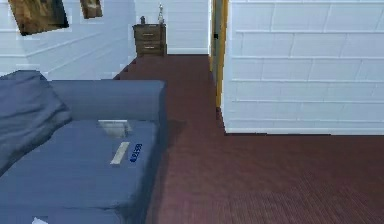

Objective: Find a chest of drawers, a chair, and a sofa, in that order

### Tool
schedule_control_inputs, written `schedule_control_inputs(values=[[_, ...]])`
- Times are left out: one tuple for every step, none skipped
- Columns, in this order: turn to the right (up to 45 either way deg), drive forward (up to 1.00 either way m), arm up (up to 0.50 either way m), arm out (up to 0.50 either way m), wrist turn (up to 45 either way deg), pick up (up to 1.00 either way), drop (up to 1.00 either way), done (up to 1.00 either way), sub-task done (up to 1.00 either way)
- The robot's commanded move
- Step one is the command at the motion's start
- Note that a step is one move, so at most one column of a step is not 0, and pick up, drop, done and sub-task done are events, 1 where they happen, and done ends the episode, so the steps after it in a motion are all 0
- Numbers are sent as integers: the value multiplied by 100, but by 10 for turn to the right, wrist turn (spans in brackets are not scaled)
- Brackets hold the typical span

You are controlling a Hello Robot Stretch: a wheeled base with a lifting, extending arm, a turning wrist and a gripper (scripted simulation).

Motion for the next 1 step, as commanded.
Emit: schedule_control_inputs(values=[[0, 100, 0, 0, 0, 0, 0, 0, 0]])
